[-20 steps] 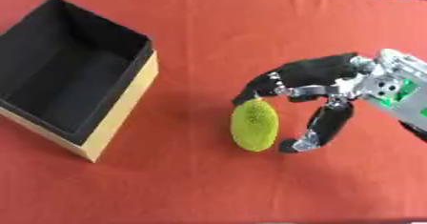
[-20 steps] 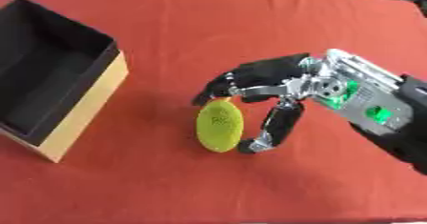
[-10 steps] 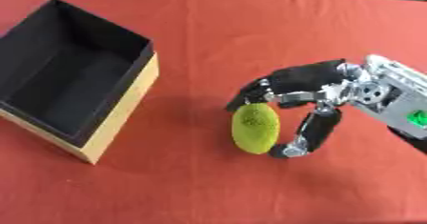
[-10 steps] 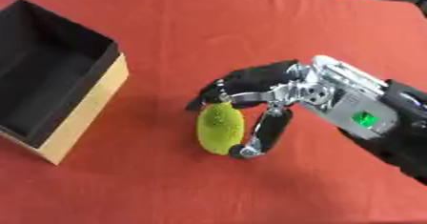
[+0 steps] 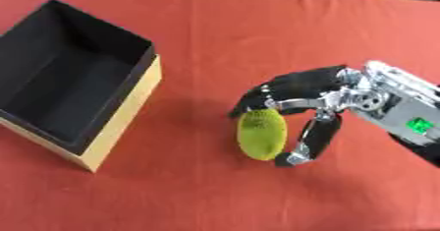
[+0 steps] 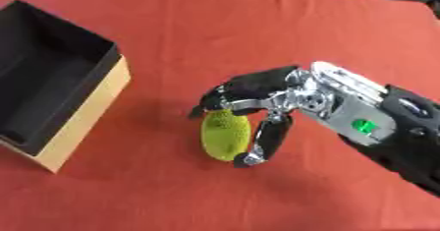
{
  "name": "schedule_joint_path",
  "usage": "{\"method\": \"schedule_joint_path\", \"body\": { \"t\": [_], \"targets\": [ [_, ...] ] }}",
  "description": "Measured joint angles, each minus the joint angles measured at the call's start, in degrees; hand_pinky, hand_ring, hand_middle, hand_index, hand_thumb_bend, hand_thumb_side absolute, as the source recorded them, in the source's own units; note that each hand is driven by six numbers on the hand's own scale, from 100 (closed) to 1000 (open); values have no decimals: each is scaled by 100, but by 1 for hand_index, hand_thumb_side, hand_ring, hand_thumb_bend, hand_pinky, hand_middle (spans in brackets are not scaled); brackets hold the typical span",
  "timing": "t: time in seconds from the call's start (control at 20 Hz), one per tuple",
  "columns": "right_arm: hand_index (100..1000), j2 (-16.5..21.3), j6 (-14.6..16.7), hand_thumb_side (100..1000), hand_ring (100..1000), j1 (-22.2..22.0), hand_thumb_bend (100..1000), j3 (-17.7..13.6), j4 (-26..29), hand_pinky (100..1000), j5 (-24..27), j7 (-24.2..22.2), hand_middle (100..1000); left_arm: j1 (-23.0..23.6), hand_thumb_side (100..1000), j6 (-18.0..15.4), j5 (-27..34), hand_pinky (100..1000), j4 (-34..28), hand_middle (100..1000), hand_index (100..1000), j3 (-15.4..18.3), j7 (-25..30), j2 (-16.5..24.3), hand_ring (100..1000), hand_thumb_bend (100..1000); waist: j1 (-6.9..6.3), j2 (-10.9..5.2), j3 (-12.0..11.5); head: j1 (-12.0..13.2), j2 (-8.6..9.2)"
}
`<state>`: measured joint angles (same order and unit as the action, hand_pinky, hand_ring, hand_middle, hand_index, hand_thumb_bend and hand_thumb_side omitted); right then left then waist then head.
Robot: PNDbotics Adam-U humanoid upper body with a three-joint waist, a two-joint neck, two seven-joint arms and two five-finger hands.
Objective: Pick up objects on the table and place them in the box.
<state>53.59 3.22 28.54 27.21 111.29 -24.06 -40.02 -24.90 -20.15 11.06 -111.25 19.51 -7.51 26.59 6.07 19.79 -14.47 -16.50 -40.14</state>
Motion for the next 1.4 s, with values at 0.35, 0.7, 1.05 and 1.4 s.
{"method": "schedule_joint_path", "body": {
  "t": [0.35, 0.7, 1.05, 1.4],
  "targets": [
    [951, -49, 38, 108, 937, 22, 468, 4, -260, 917, -275, 49, 867, 0, 100, -17, 2, 681, 29, 528, 671, 0, 17, -1, 568, 100, -3, 7, -1, -19, 46],
    [886, -141, 36, 100, 895, 71, 232, 55, -490, 872, -281, 146, 779, 0, 100, -14, 6, 682, 33, 527, 670, 0, 30, -1, 568, 100, -11, 29, -2, -30, 48],
    [652, -239, -174, 100, 771, 116, 100, 108, -576, 776, 139, 476, 534, 0, 100, -13, 7, 682, 34, 528, 670, 0, 35, -4, 569, 100, -13, 29, -2, -32, 49],
    [652, -198, -389, 100, 706, -17, 100, -71, -294, 726, 329, 1084, 538, 1, 100, -10, 7, 682, 34, 528, 670, 1, 34, -4, 569, 100, -10, 29, 32, -20, 49]
  ]
}}
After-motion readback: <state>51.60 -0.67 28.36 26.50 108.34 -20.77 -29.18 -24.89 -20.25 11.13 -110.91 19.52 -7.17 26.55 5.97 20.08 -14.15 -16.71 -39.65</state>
